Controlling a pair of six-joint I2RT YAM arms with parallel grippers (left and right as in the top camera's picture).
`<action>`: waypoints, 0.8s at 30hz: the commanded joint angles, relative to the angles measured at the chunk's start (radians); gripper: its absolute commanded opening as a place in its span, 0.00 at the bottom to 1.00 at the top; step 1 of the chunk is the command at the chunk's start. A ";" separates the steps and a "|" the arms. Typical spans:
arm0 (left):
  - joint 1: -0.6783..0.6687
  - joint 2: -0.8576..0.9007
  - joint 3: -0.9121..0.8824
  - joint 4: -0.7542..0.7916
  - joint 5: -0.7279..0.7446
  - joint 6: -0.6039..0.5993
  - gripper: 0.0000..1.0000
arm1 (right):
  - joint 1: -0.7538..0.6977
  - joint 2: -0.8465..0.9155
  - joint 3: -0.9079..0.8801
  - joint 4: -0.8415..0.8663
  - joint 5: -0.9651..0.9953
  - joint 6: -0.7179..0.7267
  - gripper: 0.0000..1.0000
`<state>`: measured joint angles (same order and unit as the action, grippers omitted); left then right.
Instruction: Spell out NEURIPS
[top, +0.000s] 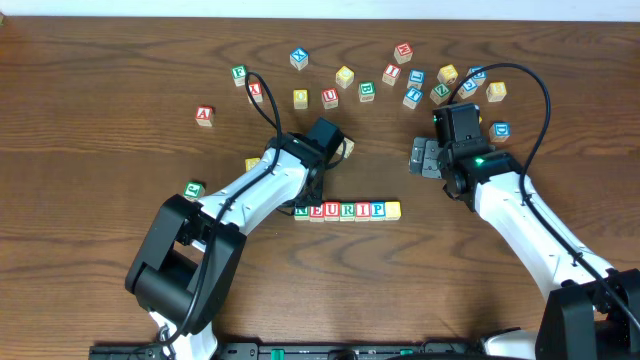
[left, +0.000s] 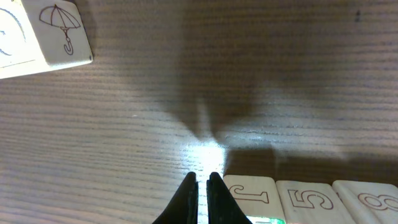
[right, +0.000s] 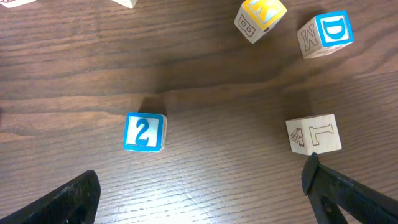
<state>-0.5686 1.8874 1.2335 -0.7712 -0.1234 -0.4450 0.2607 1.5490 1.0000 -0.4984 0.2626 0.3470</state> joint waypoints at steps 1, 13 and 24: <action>0.002 0.010 -0.007 0.003 -0.024 -0.005 0.07 | -0.006 0.003 0.018 -0.004 0.016 -0.012 0.99; 0.002 0.010 -0.016 0.006 -0.047 -0.006 0.08 | -0.006 0.003 0.018 -0.010 0.016 -0.013 0.99; 0.003 0.010 -0.024 -0.010 -0.065 -0.006 0.08 | -0.006 0.003 0.018 -0.014 0.016 -0.013 0.99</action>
<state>-0.5686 1.8874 1.2198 -0.7769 -0.1631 -0.4450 0.2607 1.5490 1.0004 -0.5095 0.2626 0.3470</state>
